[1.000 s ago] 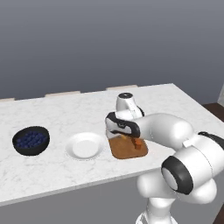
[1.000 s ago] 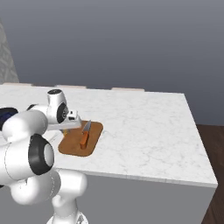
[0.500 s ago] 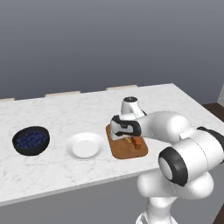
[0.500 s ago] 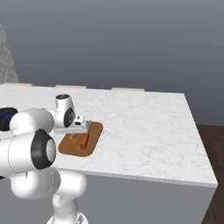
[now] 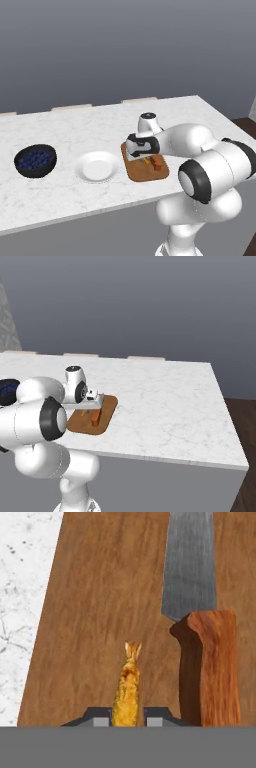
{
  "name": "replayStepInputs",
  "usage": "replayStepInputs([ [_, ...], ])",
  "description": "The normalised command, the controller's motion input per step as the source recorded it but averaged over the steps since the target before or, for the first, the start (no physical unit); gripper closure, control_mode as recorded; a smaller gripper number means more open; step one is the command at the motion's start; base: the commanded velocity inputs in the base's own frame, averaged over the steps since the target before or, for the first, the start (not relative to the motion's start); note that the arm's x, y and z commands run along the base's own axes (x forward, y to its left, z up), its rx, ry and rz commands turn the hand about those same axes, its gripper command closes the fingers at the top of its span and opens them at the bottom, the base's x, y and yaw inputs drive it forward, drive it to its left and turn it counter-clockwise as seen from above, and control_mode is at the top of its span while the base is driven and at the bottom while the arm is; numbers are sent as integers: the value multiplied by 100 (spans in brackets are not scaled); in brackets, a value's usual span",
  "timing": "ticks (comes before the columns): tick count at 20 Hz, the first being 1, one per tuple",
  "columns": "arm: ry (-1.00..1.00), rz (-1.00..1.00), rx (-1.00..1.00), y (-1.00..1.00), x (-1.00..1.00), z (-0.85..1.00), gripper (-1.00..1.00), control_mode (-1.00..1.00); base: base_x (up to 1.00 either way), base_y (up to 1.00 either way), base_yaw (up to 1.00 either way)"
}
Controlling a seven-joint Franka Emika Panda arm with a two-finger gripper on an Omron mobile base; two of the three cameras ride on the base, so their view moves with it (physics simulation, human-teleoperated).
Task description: Pick up the knife from the drawer and place it on the cutting board. Then place the meat from the plate to the cutting board.
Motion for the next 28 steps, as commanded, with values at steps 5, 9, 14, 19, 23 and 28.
replayStepInputs([
  [5, 0, 0, 0, 0, 0, 1, -100, -100, 0, 0, 0],
  [9, 0, 0, 0, 0, 0, 29, -100, -100, 0, 0, 0],
  [14, 0, 0, 0, 0, -24, 59, -100, -100, 0, 0, 0],
  [19, -2, 0, 1, 0, -65, 58, -100, -100, 0, 0, 0],
  [23, -8, 0, 5, 0, -56, 20, -100, -100, 0, 0, 0],
  [28, -15, 0, 5, 0, -54, 18, -100, -100, 0, 0, 0],
])
